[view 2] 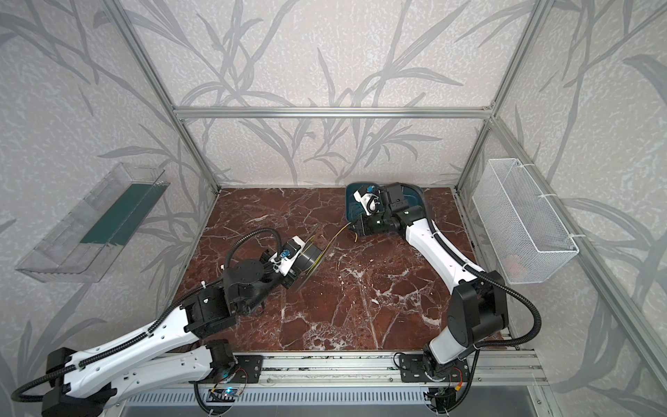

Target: Wrap the cables

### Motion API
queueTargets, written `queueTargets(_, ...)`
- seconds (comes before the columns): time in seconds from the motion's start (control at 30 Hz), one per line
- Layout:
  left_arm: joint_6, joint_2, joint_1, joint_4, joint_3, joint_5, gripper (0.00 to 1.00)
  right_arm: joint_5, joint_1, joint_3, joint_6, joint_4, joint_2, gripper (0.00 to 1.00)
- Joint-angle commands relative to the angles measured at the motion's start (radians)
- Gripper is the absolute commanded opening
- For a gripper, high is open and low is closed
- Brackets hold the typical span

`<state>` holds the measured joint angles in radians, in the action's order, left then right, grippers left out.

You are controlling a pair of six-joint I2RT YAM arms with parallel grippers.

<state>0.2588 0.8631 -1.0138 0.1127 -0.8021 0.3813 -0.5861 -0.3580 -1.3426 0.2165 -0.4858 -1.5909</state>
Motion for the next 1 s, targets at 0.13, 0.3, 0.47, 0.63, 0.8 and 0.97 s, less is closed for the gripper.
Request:
queueTargets(0.13, -0.066, -0.023, 0.006, -0.021, -0.081, -0.120, 0.00, 0.301, 0.000, 0.158, 0.061, 0.283, -0.068, 0.00)
queueTargets(0.3, -0.209, -0.014, 0.127, -0.101, -0.089, -0.200, 0.00, 0.257, -0.037, 0.293, 0.137, 0.443, -0.094, 0.00)
queueTargets(0.47, -0.339, 0.020, 0.217, -0.174, -0.104, -0.230, 0.00, 0.241, -0.094, 0.337, 0.192, 0.528, -0.164, 0.00)
queueTargets(0.63, -0.447, 0.077, 0.246, -0.237, -0.100, -0.099, 0.00, 0.242, -0.153, 0.403, 0.253, 0.617, -0.207, 0.00)
queueTargets(0.8, -0.567, 0.108, 0.295, -0.300, -0.062, 0.010, 0.00, 0.227, -0.181, 0.525, 0.329, 0.756, -0.207, 0.00)
queueTargets(0.97, -0.658, 0.152, 0.308, -0.329, -0.045, 0.125, 0.00, 0.241, -0.238, 0.590, 0.371, 0.834, -0.204, 0.00)
